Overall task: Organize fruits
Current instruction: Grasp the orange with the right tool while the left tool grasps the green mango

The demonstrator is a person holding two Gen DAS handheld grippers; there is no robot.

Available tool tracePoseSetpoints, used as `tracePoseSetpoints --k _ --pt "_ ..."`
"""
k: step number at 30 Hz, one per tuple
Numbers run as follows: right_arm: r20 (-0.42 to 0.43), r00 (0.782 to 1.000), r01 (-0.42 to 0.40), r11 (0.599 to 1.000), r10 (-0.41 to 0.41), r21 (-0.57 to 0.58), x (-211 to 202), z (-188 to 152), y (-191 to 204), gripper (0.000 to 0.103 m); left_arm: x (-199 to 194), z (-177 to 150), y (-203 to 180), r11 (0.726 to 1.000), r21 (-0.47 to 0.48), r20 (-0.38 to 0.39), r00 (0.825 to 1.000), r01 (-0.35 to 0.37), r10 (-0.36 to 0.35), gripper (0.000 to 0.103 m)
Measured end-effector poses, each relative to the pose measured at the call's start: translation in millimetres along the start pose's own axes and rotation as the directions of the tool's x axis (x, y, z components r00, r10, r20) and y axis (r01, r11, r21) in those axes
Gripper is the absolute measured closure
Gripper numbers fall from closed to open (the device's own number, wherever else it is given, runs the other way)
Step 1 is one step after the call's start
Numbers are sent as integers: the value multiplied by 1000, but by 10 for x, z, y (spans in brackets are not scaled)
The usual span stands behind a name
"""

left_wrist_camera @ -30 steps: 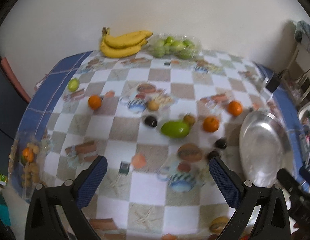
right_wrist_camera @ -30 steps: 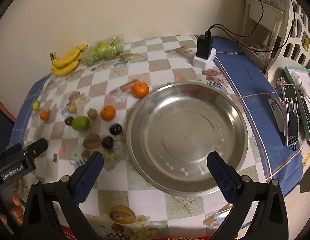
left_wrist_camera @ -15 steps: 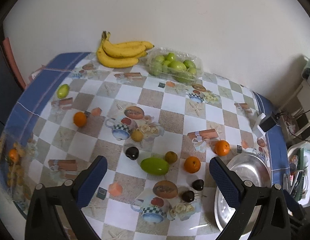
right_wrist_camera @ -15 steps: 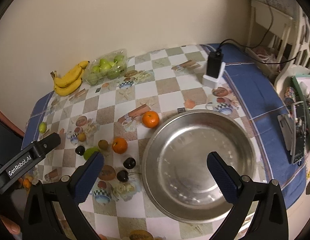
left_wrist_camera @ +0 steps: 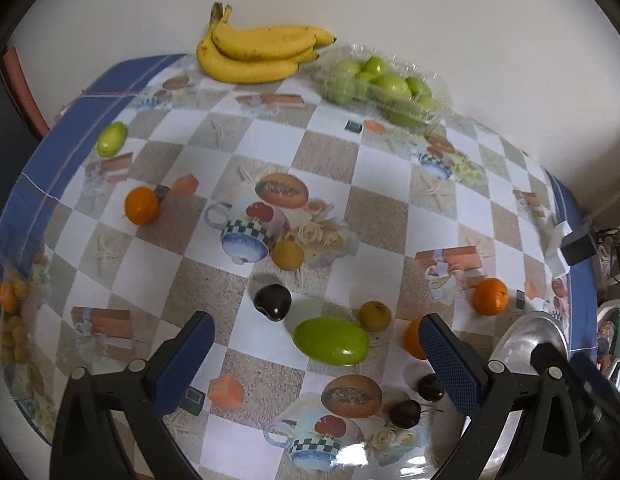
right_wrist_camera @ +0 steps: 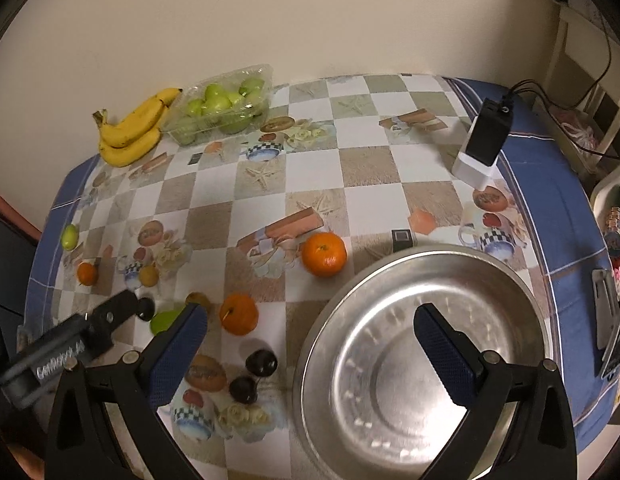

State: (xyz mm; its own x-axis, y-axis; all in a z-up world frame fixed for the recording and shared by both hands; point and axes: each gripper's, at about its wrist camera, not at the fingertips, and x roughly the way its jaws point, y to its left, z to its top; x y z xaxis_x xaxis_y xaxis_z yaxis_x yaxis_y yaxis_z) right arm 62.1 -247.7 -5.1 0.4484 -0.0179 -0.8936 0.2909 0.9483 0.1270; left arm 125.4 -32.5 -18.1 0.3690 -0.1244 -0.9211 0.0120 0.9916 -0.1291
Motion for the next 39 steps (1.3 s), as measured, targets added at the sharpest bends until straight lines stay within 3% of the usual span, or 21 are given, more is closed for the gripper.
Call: tracePoseSetpoints --k 3,5,9,11,17,26,34,39 --pt "-7 1000 7 1000 -7 -1 110 85 -9 3 92 -17 33 1000 -14 -23 1000 11 -11 2" --pt "-14 1000 19 1000 -19 -14 185 148 5 16 148 -31 37 1000 -15 -40 999 15 -16 8" --pt "-37 999 36 999 -37 -36 384 268 30 26 253 -64 4 999 1 -74 997 32 -32 12" --pt "-48 998 48 998 -51 -43 460 296 40 37 306 -74 -15 1000 7 -89 996 31 -30 15" --pt "-96 992 71 996 -76 -63 705 352 54 44 423 -103 -40 1000 20 -125 992 23 -20 18" --pt "-126 985 106 991 -115 -77 912 363 79 47 538 -138 -84 999 31 -159 987 17 -12 25" --pt "-130 982 127 989 -136 -72 1000 376 87 62 583 -137 -72 999 32 -169 986 18 -13 28" --pt "-118 983 134 989 -141 -66 978 371 104 63 619 -132 -84 999 34 -179 984 21 -15 32"
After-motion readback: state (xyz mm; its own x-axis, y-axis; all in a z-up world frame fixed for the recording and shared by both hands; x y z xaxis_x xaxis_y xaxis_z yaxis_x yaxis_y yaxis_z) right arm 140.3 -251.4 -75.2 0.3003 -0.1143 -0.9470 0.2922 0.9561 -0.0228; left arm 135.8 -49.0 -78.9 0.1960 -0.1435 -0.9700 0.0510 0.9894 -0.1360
